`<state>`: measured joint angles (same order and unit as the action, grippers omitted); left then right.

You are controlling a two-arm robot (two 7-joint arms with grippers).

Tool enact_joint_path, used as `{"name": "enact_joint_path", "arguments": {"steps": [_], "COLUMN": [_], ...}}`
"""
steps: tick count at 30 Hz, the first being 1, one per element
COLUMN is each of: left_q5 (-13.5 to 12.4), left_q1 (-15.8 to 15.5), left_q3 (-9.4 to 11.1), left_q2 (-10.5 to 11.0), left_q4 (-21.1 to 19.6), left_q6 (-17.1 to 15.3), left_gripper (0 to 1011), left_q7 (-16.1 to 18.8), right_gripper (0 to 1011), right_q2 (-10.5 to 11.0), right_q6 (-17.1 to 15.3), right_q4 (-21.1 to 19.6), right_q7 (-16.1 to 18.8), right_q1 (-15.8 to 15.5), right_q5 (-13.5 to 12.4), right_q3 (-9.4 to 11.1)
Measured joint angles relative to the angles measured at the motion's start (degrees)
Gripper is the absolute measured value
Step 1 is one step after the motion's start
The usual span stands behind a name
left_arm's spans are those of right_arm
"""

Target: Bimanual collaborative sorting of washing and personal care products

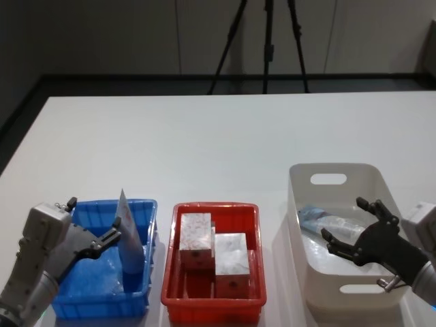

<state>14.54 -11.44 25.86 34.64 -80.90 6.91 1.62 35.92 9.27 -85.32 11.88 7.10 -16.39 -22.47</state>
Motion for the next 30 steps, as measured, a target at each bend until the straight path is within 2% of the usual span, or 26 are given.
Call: {"name": "enact_joint_path", "arguments": {"steps": [17,24,30], "left_q5": [0.0,0.0,0.0], "left_q1": [0.0,0.0,0.0], "left_q3": [0.0,0.0,0.0], "left_q2": [0.0,0.0,0.0], "left_q4": [0.0,0.0,0.0], "left_q6": [0.0,0.0,0.0], "left_gripper": [1001,1001,1001], "left_q7": [0.0,0.0,0.0], "right_gripper": [1001,1001,1001], "right_q2": [-2.1,-3.8,-6.2], "right_q6": [-0.4,-0.9,-2.3], "right_q4": [-0.7,0.3,1.3], "right_q7": [4.7,6.5,7.4], "right_q1": [-0.2,0.6,1.2], "right_q5": [0.1,-0.1,-1.0], "right_q3": [-0.3,-0.5,-0.4]}}
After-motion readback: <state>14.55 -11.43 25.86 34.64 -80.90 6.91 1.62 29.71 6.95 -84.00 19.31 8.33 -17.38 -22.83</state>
